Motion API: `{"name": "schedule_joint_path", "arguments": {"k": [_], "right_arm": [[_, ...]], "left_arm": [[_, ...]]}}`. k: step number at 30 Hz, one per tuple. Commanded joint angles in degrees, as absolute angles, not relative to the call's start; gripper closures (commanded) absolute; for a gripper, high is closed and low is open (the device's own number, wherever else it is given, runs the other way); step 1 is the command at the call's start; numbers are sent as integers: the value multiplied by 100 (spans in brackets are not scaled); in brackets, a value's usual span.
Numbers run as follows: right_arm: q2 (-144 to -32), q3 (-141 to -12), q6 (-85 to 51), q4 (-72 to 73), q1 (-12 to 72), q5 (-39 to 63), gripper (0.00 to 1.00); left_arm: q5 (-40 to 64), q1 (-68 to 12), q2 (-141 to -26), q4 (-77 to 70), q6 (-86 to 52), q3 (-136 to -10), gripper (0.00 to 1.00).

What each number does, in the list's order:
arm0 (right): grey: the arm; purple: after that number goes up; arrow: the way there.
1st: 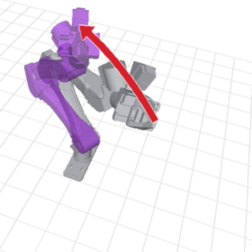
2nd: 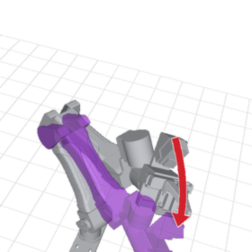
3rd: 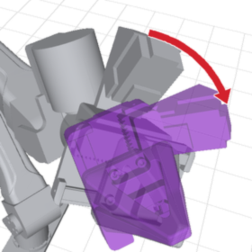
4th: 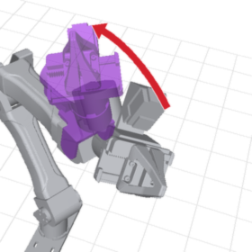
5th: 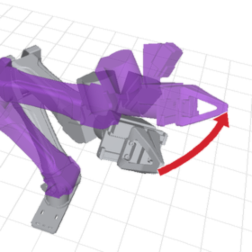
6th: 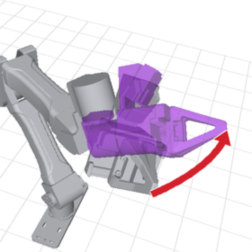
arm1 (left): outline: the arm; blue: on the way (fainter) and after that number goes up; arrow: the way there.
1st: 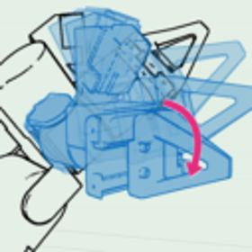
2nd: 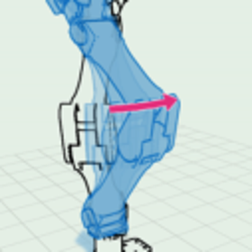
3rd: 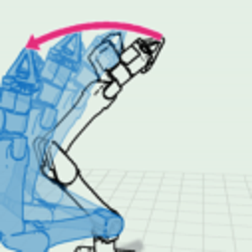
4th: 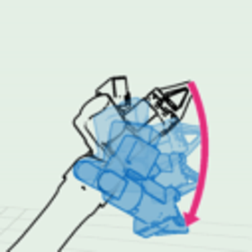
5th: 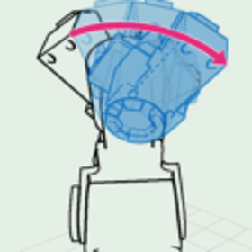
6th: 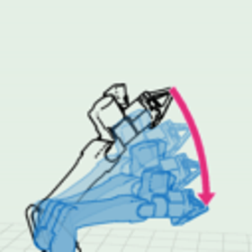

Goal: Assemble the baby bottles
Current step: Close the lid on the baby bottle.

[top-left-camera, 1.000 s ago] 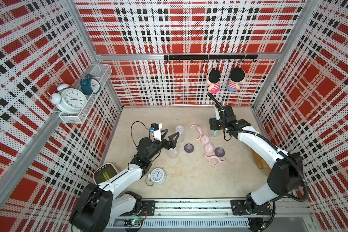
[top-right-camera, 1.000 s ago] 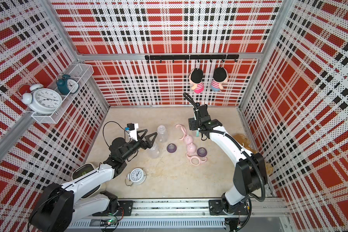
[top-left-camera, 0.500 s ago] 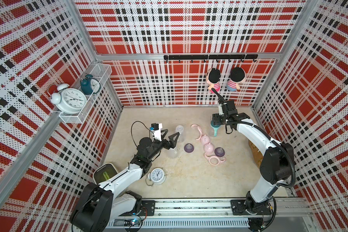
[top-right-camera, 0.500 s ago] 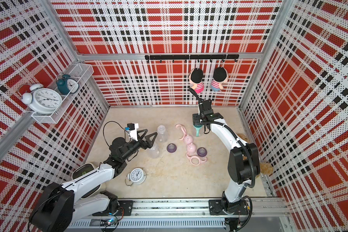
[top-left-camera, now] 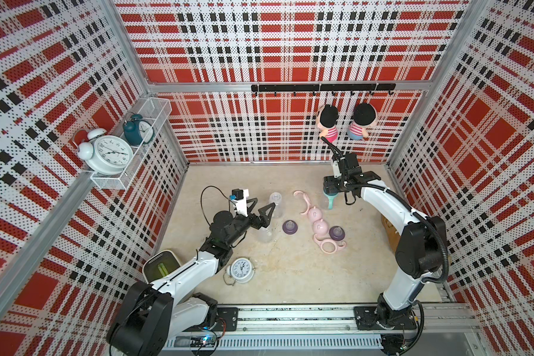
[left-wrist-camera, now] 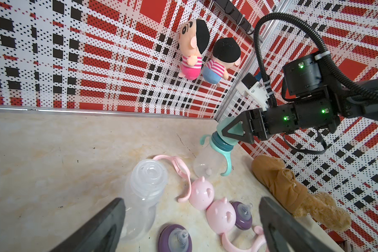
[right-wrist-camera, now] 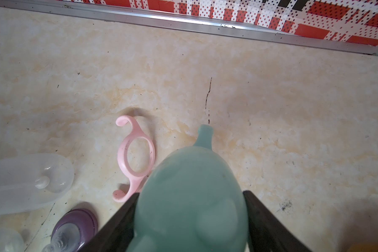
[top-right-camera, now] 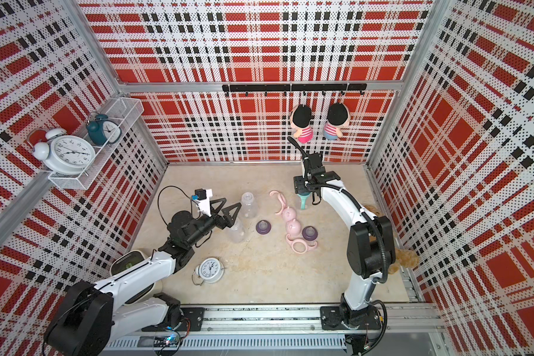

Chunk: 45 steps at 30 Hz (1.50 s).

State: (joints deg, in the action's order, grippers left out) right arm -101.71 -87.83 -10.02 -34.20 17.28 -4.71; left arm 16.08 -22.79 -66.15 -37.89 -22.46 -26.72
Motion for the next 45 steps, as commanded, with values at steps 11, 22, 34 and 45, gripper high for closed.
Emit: {"name": "schedule_joint_path", "arguments": {"k": [11, 22, 34, 45], "right_arm": [[-10373, -8882, -905, -3525, 1689, -434, 24], [-10339, -8734, -991, -3406, 1693, -435, 24], [-10266, -8269, -1186, -3146, 1688, -266, 24], [-10341, -8363, -1213, -3200, 1689, -334, 24]], "left_arm": [[1617, -2237, -6504, -3832, -2153, -2666, 2], [1606, -2241, -6504, -3832, -2145, -2681, 2], [1616, -2241, -6509, -3832, -2145, -2711, 2], [1601, -2242, -6454, -3832, -2153, -2674, 2]]}}
